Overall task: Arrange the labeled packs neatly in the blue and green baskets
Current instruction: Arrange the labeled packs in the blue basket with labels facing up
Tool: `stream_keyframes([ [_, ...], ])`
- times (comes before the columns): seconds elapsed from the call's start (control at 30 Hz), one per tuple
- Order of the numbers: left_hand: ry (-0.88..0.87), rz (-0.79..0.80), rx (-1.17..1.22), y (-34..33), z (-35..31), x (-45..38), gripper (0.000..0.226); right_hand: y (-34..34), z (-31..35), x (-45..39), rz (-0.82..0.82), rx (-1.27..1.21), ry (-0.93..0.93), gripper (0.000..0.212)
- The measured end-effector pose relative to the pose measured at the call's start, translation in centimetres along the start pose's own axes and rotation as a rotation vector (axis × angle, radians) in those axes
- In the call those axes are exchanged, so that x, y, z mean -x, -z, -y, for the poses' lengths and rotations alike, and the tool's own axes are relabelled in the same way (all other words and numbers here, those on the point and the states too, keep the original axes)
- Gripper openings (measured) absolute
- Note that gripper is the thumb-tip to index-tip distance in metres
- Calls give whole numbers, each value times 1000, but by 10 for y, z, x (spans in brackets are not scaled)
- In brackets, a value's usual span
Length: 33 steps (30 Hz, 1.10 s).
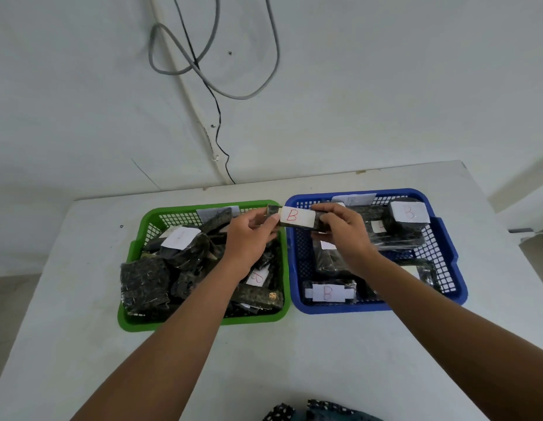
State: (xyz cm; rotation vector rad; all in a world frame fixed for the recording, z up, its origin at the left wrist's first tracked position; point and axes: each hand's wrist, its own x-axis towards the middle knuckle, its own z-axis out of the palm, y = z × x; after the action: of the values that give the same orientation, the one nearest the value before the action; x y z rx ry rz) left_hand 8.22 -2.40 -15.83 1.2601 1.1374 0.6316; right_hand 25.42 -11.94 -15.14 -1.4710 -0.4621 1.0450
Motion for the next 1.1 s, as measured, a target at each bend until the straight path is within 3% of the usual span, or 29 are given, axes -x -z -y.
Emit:
stream_keyframes([
  [0.1,79,67,159,-28,0,11,24,31,-2,12,1,24,7,13],
  [0.2,102,132,122,-58,6,24,21,70,-6,24,9,99,-11,13],
  [0.27,45,145,-49,-77,16,31,26,96,-8,31,-13,113,-35,13],
  [0.4,-284,172,-586,-101,35,46,34,146,-13,46,-89,273,-13,12],
  [0.53,-423,247,-791,-108,49,50,42,184,-22,53,-168,468,-28,15],
  [0.63,-498,255,-911,-104,57,48,41,206,-34,51,-181,781,2,13],
  [0.73,-522,248,-982,-98,59,46,39,211,-43,48,-143,1031,79,13],
  [0.93,-568,286,-1039,-94,58,39,41,191,-45,44,-176,1296,104,23],
  [1.03,-604,302,-1052,-91,60,36,37,177,-43,45,-207,1344,299,23],
  [1.1,-636,294,-1069,-89,62,34,35,162,-40,43,-135,1322,419,24],
])
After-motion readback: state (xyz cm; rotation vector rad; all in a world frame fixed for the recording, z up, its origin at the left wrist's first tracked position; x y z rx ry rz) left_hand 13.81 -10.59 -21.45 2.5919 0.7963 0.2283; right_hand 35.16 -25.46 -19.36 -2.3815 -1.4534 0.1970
